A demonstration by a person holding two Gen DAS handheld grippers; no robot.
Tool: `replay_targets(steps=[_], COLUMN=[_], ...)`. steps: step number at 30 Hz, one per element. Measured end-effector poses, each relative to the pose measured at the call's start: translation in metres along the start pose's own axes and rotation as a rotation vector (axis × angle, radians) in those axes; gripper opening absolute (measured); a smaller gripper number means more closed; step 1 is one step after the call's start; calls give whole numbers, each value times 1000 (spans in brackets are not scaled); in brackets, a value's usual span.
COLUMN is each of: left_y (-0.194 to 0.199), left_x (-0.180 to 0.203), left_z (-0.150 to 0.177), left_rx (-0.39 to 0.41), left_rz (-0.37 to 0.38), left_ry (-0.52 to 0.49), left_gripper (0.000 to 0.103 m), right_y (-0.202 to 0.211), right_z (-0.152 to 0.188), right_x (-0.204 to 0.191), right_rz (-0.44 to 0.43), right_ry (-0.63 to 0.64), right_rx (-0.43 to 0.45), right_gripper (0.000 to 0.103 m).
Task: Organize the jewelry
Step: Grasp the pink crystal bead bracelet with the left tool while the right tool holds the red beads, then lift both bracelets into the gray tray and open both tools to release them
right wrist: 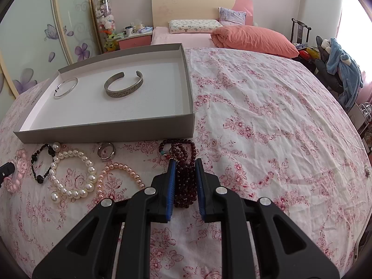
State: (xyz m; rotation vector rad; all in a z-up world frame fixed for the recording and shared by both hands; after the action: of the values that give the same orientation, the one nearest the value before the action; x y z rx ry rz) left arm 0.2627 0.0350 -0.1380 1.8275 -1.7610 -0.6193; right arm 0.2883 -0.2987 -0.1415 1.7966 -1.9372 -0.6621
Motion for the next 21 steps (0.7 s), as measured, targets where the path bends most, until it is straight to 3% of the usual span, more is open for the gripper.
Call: replay_targets(steps=[3, 6, 7, 9, 13, 21], left_y=[0, 1, 1, 2, 2, 26], left_x=[2, 6, 7, 9, 7, 6], left_z=[1, 2, 3, 3, 1, -16], left_rx=[0, 6, 12, 18, 15, 103], left_rz=[-10, -11, -17, -10, 8, 76], left_ry=[-18, -36, -47, -56, -46, 3], left_gripper=[16, 28, 27, 14, 13, 13], right_y=[0, -1, 0, -1, 4, 31], right_z=[0, 0, 0, -1, -2, -18], right_x=[0, 1, 1, 0, 1, 5], right_rz=[2, 1, 0, -6, -13, -54], right_ry=[1, -1, -1, -4, -11, -76], right_rx=[0, 0, 0, 0, 15, 110], right_gripper=[18, 19, 18, 17, 13, 12])
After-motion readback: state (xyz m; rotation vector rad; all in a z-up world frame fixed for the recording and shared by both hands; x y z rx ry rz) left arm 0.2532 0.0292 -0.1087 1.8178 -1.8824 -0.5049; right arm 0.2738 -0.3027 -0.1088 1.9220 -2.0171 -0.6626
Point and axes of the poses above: each gripper's, at about its wrist camera, not at the fingertips, and y roughly against the way its jaws point, x to its right, z to its underside, the point moved 7 cm from there along -y, roughly the way its jaws point, and after that the axes turned 14 degrees about x, right-handed, at the moved point
